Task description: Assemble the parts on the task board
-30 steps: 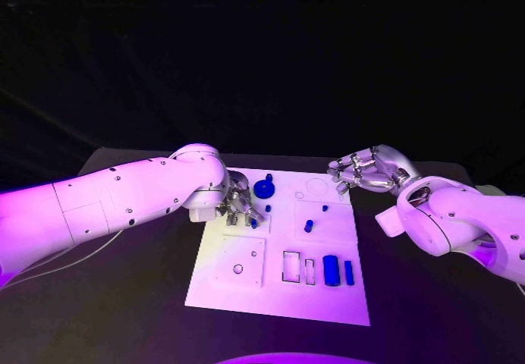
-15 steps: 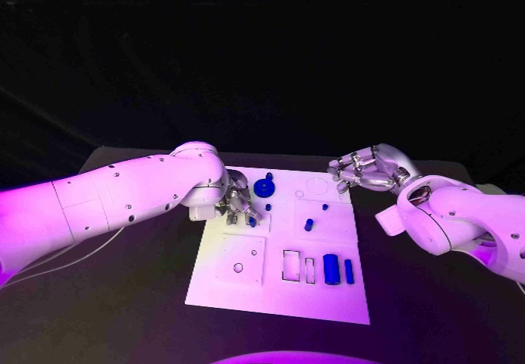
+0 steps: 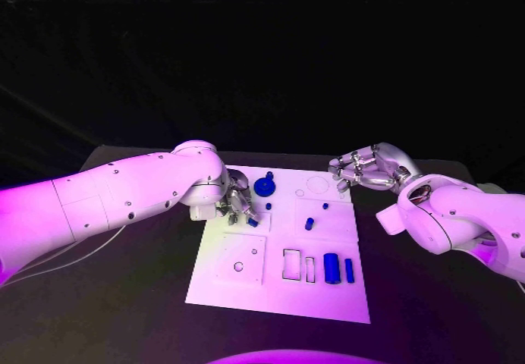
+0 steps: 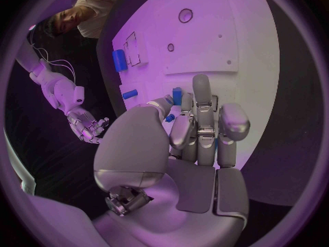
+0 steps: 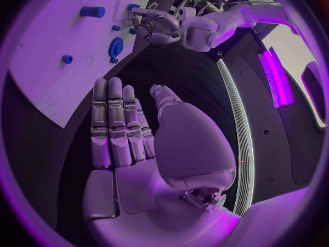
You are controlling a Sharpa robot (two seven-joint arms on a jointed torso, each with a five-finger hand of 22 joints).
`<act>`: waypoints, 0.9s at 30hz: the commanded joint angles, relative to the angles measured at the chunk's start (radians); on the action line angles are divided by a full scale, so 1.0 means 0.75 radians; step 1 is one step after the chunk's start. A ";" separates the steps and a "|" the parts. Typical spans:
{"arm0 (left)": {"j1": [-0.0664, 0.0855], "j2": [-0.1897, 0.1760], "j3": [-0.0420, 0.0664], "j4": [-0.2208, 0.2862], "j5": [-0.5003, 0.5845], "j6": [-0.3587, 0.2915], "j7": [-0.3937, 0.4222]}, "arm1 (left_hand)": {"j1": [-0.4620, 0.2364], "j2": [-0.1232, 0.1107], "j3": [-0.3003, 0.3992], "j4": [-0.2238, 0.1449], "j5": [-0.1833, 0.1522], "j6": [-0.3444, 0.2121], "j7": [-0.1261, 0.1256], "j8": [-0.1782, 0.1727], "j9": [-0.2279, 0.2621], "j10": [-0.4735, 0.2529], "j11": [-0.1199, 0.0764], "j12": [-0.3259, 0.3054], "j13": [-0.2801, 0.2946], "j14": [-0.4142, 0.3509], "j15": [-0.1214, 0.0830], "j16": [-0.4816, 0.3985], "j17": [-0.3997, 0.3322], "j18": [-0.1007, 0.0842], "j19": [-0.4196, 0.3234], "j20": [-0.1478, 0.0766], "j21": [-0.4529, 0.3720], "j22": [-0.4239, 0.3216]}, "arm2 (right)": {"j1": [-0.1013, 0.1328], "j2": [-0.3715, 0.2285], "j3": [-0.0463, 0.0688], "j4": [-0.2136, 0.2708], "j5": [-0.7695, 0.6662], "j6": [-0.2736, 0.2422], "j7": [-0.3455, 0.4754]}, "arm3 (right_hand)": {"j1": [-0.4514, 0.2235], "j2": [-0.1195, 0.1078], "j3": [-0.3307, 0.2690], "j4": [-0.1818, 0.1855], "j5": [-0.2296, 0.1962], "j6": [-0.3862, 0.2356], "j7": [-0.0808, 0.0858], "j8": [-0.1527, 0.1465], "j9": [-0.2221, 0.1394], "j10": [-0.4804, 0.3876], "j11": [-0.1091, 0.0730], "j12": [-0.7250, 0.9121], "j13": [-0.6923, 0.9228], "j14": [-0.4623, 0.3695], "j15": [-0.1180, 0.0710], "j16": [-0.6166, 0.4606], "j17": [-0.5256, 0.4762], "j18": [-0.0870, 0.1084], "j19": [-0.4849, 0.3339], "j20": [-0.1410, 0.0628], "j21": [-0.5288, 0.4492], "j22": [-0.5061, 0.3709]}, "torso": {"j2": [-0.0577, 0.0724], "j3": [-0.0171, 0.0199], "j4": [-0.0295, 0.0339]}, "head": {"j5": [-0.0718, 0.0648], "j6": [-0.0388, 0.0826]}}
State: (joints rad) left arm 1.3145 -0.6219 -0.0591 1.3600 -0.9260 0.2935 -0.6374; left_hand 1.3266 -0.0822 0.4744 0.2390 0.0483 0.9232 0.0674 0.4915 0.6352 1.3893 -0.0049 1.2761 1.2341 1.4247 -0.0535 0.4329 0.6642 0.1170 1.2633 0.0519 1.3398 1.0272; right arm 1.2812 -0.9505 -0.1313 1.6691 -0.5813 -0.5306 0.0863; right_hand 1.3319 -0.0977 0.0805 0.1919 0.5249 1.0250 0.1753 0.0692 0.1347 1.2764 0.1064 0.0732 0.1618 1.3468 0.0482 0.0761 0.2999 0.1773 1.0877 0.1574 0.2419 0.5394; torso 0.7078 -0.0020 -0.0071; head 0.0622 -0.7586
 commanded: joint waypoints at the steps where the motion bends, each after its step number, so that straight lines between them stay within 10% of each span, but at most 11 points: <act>1: 0.000 0.002 0.000 0.002 0.037 0.018 0.006 | 0.026 0.004 0.085 -0.062 0.008 -0.004 -0.008 0.009 0.039 -0.004 -0.006 -0.005 -0.001 0.004 -0.006 -0.009 0.002 -0.011 -0.009 -0.004 0.002 0.002 | -0.001 0.002 0.000 0.000 -0.010 0.001 0.006 | -0.015 0.003 0.005 0.000 0.008 -0.008 -0.001 0.008 -0.001 -0.004 -0.005 0.000 0.001 -0.002 0.004 -0.002 -0.001 0.006 -0.007 0.005 -0.005 -0.001 | 0.000 0.0000 -0.0005 | 0.001 0.001; 27: -0.002 -0.099 0.010 0.122 -0.020 -0.205 0.018 | -0.030 -0.076 0.378 -0.214 0.007 -0.012 0.005 0.050 0.134 0.023 0.001 0.009 0.018 0.009 -0.003 -0.024 0.016 -0.018 0.014 -0.005 0.028 0.046 | -0.001 -0.004 0.000 -0.003 0.007 -0.011 0.019 | -0.030 0.002 0.003 0.009 0.008 -0.008 -0.001 0.010 -0.001 -0.003 -0.004 0.002 0.002 -0.003 0.005 -0.003 -0.001 0.006 -0.008 0.006 -0.006 -0.004 | -0.002 0.0009 0.0020 | 0.010 0.008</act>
State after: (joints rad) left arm 1.3136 -0.6951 -0.0521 1.4451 -0.8977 0.1886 -0.6344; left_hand 1.3034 -0.1333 0.5800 0.2536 0.0518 0.9105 0.0729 0.5259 0.6502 1.3971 -0.0053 1.2777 1.2469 1.4246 -0.0534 0.4179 0.6751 0.1170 1.2671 0.0480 1.3560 1.0606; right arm 1.2811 -0.9529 -0.1313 1.6666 -0.5778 -0.5346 0.0897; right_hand 1.3224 -0.0964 0.0831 0.1946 0.5249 1.0250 0.1754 0.0731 0.1347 1.2764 0.1064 0.0732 0.1626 1.3469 0.0482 0.0761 0.3000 0.1772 1.0841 0.1610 0.2419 0.5377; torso 0.7062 -0.0014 -0.0058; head 0.0685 -0.7535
